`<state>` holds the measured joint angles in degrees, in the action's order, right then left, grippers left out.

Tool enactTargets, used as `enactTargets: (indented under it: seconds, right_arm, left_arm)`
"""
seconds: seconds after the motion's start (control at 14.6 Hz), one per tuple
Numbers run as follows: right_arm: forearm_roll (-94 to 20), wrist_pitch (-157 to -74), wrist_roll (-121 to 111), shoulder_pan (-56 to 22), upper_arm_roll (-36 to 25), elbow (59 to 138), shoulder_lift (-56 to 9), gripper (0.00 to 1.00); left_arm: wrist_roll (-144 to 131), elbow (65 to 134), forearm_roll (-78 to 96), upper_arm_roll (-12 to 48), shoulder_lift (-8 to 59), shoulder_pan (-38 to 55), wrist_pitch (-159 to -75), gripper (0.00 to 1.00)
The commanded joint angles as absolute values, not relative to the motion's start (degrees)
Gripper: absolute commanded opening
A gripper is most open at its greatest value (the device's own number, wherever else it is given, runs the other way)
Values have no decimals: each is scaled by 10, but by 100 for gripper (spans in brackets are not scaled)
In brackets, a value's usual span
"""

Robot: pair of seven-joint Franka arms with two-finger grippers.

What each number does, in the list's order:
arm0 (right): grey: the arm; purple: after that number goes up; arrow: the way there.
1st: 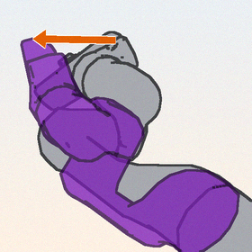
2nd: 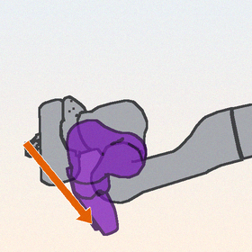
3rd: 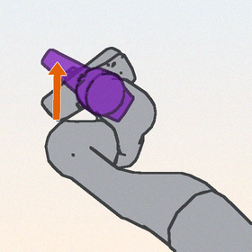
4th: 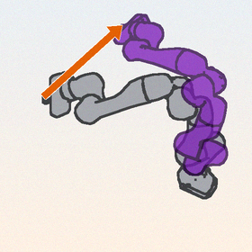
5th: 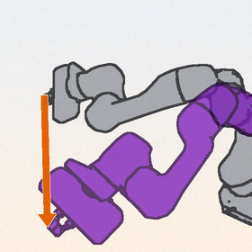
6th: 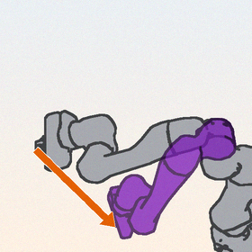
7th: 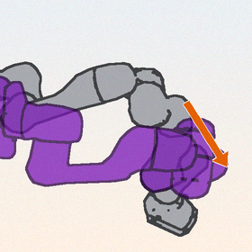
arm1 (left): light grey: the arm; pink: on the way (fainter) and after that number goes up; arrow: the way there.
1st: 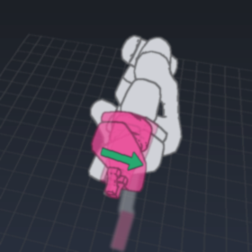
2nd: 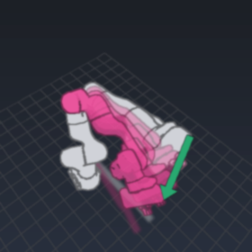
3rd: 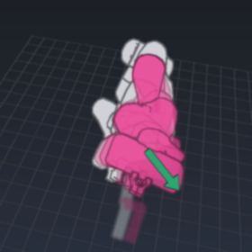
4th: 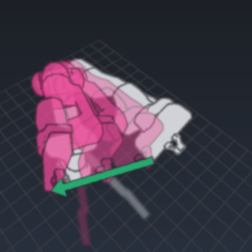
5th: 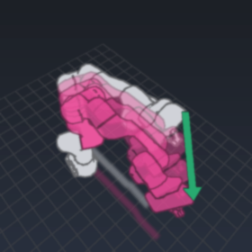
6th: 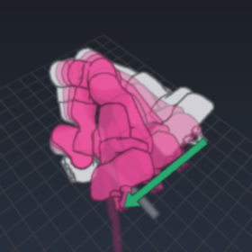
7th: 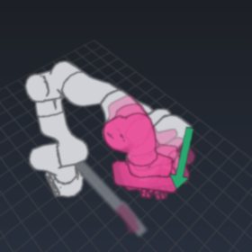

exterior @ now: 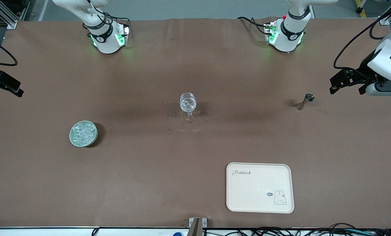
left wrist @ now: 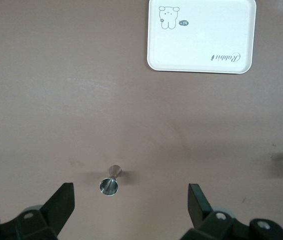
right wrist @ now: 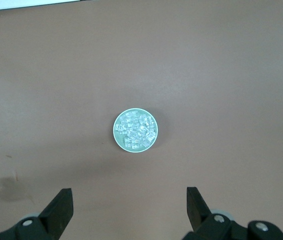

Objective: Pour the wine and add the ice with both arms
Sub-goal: 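Reach the right gripper to the ice while the left gripper reaches the jigger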

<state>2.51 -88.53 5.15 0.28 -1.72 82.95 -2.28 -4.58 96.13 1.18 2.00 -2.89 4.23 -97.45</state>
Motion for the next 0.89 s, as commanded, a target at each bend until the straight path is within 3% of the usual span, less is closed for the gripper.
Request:
enactTargets:
  seconds: [0.0,0.48,0.82]
  right_arm:
    - [20,-871,46,-2,-18,828,-21,100]
    - [21,-864,46,-2,-18,829,-20,100]
    - [22,-874,46,-2,-18,868,-21,100]
  left_arm:
    - [-42,957,-1,23,-28,40,-979,100]
    - [-53,960,1,17,-29,35,-976,100]
    - [-74,1004,21,-68,-30,45,-970,100]
